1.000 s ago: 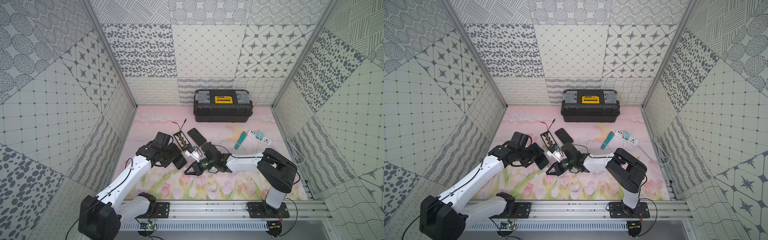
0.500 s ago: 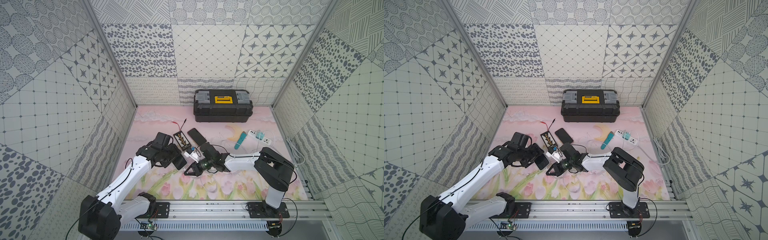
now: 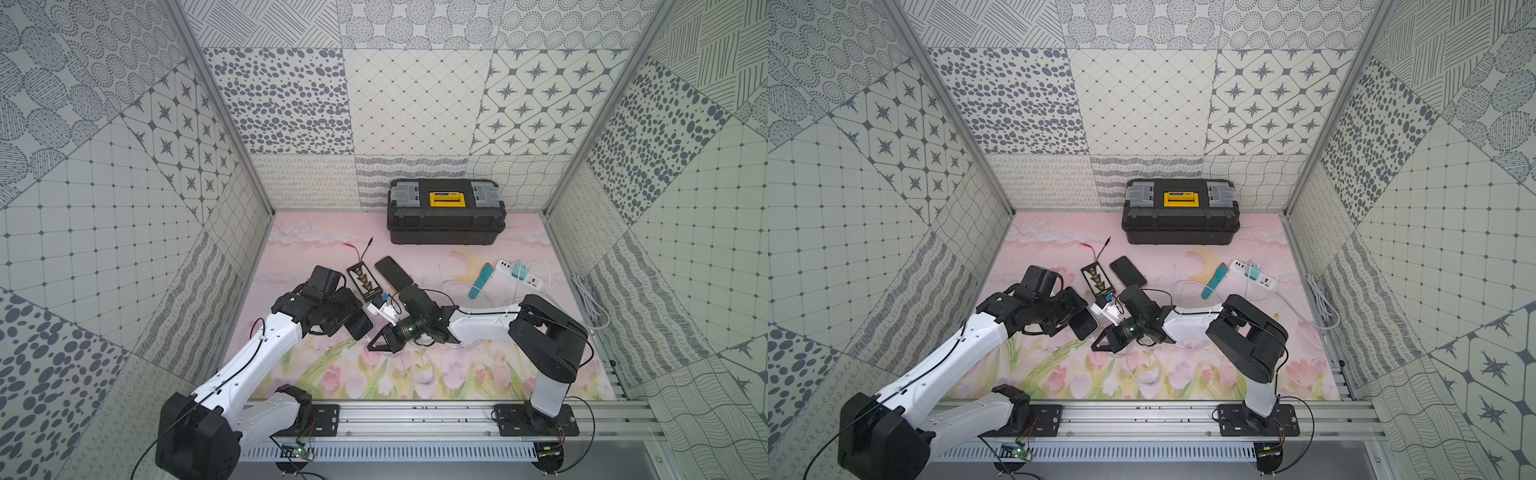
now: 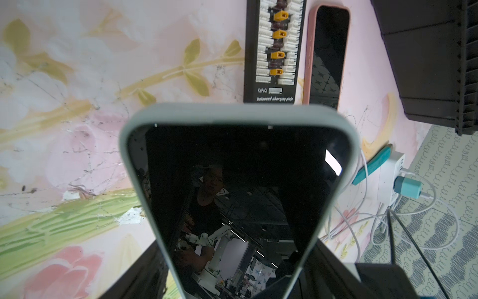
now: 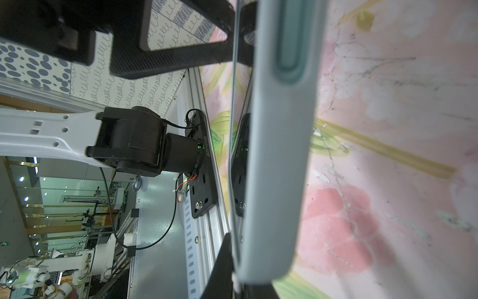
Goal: Plug the charging cable into the phone
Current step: Insert the charging cable into the phone.
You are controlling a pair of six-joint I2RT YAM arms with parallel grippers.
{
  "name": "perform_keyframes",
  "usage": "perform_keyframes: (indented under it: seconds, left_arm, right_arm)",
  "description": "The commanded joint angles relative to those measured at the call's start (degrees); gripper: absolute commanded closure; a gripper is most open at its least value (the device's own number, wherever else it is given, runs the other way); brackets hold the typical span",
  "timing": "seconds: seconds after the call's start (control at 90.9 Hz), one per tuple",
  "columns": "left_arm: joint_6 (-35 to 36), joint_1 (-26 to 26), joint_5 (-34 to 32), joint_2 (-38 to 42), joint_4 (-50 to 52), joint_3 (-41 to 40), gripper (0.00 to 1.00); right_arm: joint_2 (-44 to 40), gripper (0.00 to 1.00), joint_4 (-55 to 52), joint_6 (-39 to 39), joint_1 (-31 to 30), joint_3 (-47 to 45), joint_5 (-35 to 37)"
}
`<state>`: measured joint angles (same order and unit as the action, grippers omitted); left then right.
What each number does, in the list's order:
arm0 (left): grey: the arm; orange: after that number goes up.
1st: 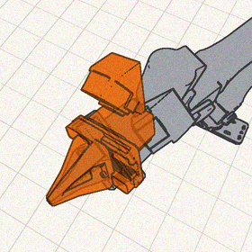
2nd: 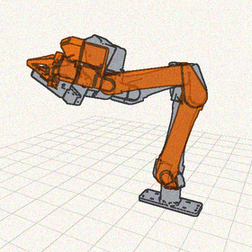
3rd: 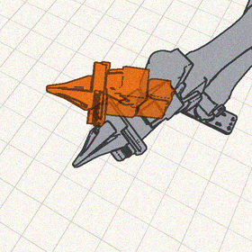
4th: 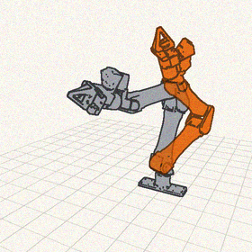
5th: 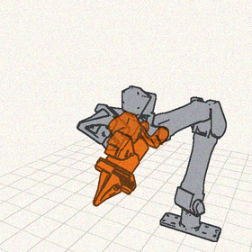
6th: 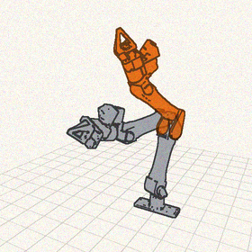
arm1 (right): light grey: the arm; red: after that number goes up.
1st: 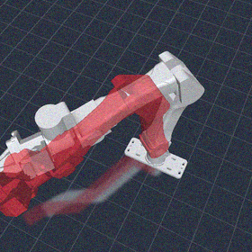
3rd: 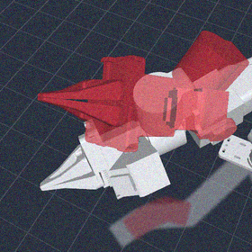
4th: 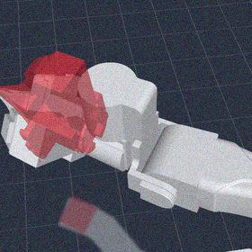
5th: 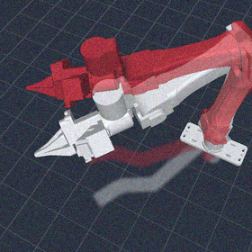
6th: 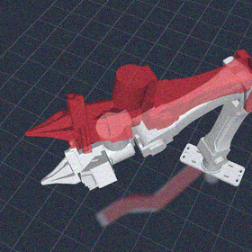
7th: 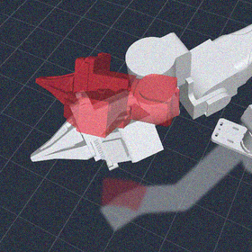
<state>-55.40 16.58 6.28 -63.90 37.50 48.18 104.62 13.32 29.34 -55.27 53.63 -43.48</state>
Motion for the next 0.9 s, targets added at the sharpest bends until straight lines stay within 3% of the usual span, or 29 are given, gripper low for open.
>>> perform_keyframes:
  seconds: [0.0, 0.891]
  left_arm:
    - [0.7, 0.3, 1.9, 0.5, -1.3, 0.0, 0.90]
    - [1.8, 0.3, 2.2, 1.7, -1.0, -1.4, 0.90]
  right_arm:
    - [-1.2, 1.00, 2.9, -0.4, 0.0, 0.0, 0.0]
    - [-1.7, 1.00, 1.6, -0.6, 0.6, 1.0, -0.7]
